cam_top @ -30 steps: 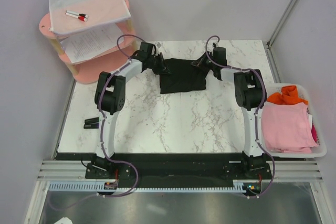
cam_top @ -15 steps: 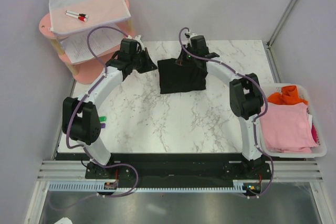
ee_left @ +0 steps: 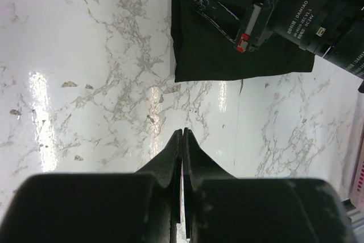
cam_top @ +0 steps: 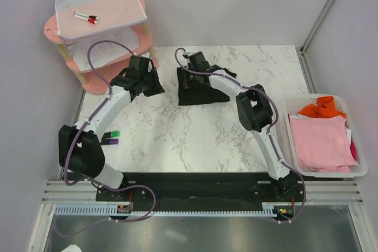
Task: Fold and stack the t-shirts
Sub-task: Put the neatly folded tshirt into the corner of the board with the right arm
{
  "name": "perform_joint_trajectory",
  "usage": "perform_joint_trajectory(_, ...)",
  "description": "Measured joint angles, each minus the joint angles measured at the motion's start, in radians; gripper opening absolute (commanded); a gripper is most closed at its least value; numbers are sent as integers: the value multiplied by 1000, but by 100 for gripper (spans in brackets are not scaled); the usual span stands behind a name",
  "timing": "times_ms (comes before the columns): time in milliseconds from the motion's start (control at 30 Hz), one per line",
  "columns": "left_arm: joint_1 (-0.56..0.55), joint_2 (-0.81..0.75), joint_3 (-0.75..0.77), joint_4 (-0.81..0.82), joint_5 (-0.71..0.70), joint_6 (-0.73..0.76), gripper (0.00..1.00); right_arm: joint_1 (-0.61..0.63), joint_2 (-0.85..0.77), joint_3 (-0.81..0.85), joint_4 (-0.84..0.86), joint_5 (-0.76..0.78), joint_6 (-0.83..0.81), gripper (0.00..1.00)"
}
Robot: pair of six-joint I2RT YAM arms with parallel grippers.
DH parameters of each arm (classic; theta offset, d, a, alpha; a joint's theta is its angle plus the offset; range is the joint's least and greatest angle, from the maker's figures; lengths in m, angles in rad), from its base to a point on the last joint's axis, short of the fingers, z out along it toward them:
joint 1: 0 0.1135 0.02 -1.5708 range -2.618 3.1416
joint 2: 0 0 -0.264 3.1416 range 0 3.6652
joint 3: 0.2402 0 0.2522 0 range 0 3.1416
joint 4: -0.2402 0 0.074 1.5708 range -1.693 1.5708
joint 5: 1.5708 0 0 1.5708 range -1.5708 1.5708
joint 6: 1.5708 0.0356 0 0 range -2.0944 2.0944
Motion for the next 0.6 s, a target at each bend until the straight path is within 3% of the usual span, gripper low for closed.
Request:
perform_joint_trajectory(133, 5, -23, -5, -15, -23, 0, 2, 31, 42, 80, -15, 15, -9, 0)
perform_joint_trajectory(600, 8, -25, -47, -30, -37, 0, 2, 62, 80, 106, -39, 84, -12, 0)
